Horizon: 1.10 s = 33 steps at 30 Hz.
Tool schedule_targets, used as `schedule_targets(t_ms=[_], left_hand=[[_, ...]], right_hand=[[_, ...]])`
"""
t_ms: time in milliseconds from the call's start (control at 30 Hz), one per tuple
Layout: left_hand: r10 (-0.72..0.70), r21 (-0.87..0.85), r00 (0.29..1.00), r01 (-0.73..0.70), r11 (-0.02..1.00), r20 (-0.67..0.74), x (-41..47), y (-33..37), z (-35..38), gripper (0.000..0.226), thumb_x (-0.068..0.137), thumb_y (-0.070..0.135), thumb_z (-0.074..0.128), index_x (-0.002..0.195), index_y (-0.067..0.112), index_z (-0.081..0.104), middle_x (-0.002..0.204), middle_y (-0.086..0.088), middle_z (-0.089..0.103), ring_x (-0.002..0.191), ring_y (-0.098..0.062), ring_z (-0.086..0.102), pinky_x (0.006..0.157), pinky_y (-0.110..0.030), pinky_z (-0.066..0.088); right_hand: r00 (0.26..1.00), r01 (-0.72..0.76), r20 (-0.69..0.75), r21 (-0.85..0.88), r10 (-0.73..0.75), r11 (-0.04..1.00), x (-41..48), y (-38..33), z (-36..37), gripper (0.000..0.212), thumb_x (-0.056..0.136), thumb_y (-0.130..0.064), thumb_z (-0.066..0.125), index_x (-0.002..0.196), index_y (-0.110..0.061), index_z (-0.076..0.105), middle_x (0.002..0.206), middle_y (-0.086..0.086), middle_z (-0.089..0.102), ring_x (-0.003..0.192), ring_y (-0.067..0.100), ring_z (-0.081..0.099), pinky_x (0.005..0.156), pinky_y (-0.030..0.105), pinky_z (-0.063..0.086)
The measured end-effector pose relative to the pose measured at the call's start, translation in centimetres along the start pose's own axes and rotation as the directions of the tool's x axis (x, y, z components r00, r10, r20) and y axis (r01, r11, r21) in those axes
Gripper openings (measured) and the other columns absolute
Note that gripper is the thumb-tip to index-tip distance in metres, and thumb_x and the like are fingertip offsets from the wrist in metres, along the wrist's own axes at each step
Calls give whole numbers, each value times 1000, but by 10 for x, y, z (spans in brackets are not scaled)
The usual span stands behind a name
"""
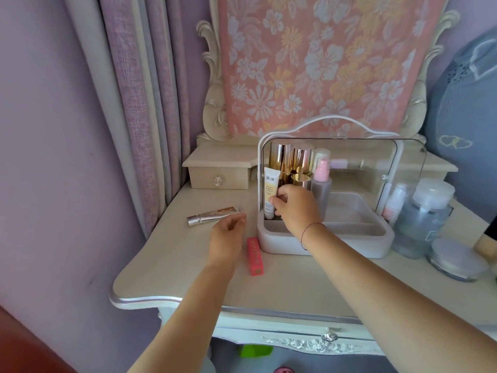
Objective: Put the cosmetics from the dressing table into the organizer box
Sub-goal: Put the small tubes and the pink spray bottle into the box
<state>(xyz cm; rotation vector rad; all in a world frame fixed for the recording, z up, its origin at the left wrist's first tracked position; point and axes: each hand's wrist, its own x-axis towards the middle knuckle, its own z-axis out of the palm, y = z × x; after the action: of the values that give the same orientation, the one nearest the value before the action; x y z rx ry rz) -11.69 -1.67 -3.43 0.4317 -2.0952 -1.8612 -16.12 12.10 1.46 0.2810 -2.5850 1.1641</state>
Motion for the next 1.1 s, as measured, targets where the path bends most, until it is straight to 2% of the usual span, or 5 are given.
schedule_targets(t_ms=[267,433,633,933,1100], left_hand=[[472,568,875,-336,751,-107,33,0,-39,29,83,4,58,109,14,65,114,-8,62,108,-29,51,91,-37,39],[271,831,963,-153,535,3,58,-14,-67,44,89,22,52,133,15,49,137,-8,51,128,-30,40,105,-41,26],[287,858,958,-172,484,30,52,-20,-74,27,88,21,52,112,13,60,112,-13,62,104,-35,51,85,-40,38],[318,389,916,-207,897,-244,-8,-7,-81,21,88,13,55,107,13,64,91,-1,64,86,-22,59,70,-28,42],[260,5,930,-267,964,-259,-61,0,-46,28,81,26,69,107,34,66,89,20,71,80,11,63,69,0,42]], right_hand=[[994,-56,-87,38,60,998,-8,6,11,16,90,-19,61,92,-7,71,94,6,74,82,23,70,78,40,56],[983,-76,-163,64,86,995,-11,6,12,15,88,-21,63,90,-8,71,89,6,74,79,22,70,75,41,57],[979,-83,-180,53,91,995,-15,6,11,15,87,-22,64,86,-9,71,81,4,73,73,21,69,75,39,57],[959,30,-282,208,31,978,-45,-6,-23,12,86,-18,66,92,-8,70,79,3,71,70,17,67,65,29,55],[966,-236,246,685,86,689,-76,-29,-23,14,87,-19,65,99,-11,65,85,9,69,49,10,62,44,20,50]])
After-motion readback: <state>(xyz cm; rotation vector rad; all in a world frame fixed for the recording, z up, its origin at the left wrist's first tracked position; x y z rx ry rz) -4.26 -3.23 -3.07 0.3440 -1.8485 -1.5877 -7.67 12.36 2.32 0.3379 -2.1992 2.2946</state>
